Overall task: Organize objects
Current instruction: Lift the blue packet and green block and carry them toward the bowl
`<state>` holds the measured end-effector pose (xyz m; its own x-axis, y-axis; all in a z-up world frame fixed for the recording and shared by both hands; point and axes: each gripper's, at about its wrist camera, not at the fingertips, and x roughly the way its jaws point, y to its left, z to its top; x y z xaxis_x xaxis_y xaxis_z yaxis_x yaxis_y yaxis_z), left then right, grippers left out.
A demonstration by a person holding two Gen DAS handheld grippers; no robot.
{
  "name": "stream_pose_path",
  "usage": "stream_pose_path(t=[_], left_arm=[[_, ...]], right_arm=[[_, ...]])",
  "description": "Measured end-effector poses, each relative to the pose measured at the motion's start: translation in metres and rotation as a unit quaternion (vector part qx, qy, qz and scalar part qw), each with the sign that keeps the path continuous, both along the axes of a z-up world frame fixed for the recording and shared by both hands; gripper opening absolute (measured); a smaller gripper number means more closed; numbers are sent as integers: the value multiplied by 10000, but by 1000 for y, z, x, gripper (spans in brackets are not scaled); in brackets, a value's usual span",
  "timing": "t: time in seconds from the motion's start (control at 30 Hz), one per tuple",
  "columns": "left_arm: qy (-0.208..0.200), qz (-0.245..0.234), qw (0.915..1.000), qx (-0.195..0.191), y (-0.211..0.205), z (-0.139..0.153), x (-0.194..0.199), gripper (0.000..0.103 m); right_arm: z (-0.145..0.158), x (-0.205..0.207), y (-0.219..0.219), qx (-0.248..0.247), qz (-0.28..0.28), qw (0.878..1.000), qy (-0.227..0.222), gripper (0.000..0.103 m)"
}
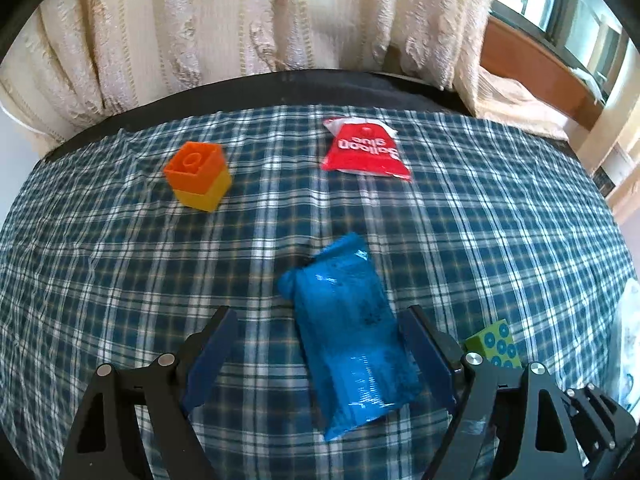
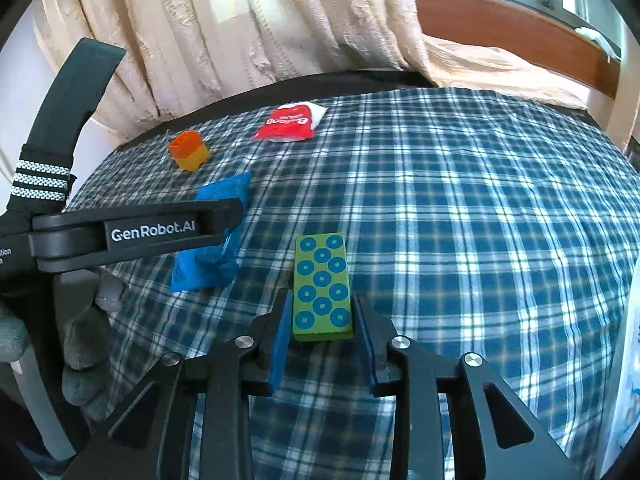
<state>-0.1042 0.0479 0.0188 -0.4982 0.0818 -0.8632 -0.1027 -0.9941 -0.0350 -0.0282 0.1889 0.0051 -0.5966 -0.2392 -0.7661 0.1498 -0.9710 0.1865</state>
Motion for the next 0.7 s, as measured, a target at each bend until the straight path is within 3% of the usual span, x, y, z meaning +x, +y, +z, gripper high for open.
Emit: stream_pose_path(t=[0.1,0.2,0.33,0.43,0.7], left_arm=[[-45,-17,10000,-71,4,-6,-1,87],[-59,-20,9999,-94,4,-11,-1,79],[17,-44,9999,-89,1,-9,-1,60],[52,-78,10000,-14,-2,-8,-1,51],[200,-318,9991,176,2,3,6,44]], right_arm=[[0,0,2,-45,-27,10000,20,31],[-1,0,1,-31,-46,10000,49,31],[0,2,1,7,-90,9999,91,31],[0,2,2,-1,-133,9999,88,32],[0,-4,3,-3,-239,9997,81,42]])
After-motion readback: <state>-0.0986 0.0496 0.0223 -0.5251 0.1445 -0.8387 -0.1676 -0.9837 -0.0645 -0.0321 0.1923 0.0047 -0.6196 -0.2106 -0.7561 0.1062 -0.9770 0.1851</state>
